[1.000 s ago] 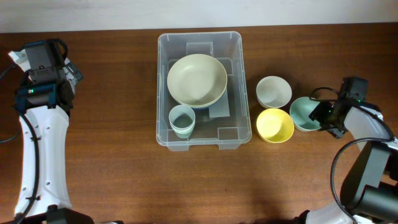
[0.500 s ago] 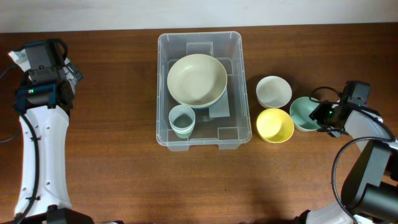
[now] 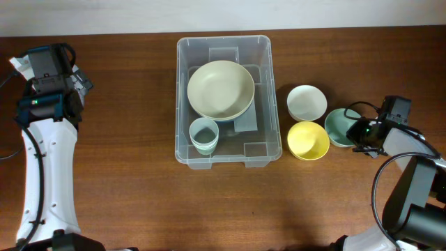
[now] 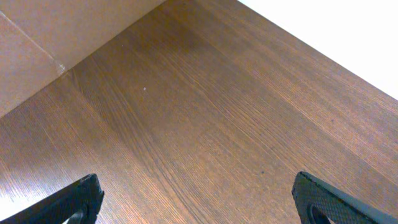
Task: Pack container
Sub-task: 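Grasp the mint bowl's rim with the right gripper, then carry the mint bowl into the container's front-right area and release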
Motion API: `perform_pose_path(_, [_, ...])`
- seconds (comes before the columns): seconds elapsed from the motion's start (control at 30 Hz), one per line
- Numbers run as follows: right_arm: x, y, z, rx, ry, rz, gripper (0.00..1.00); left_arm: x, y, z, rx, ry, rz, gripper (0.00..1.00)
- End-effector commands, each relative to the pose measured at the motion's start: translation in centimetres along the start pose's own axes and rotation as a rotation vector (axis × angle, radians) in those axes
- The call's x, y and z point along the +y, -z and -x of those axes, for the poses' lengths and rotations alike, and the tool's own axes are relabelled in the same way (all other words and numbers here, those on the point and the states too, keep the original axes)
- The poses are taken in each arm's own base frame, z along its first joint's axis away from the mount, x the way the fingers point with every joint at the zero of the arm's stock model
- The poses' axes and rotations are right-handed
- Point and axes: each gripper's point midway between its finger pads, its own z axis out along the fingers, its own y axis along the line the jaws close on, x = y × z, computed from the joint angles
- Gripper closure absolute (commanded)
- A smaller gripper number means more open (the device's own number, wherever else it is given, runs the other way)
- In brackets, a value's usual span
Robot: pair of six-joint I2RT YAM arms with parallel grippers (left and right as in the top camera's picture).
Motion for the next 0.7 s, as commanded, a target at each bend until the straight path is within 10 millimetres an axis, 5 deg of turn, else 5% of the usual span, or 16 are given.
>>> perform_pose_path(0.0, [-0.2,-0.3,-0.3,0.009,-0.015,0.000,0.89,0.3,0.2,0.6,-0.016,0.000,0.012,0.01])
perform_pose_path(0.4, [-0.7,0.7,0.3,0.004,-0.037,0.009,0.96,0.3,0.2,0.6,-0.016,0.000,0.012,0.01])
perform_pose_path(0.53, [-0.4,3.8,2.3,-0.077,0.003,0.042,0.96,0.3,0.2,0.6,-0.016,0.000,0.012,0.01])
perform_pose_path(0.67, [1.1,9.5,5.2,-0.247,0.040,0.095,0.96,0.4,0.2,0.6,-0.016,0.000,0.012,0.01])
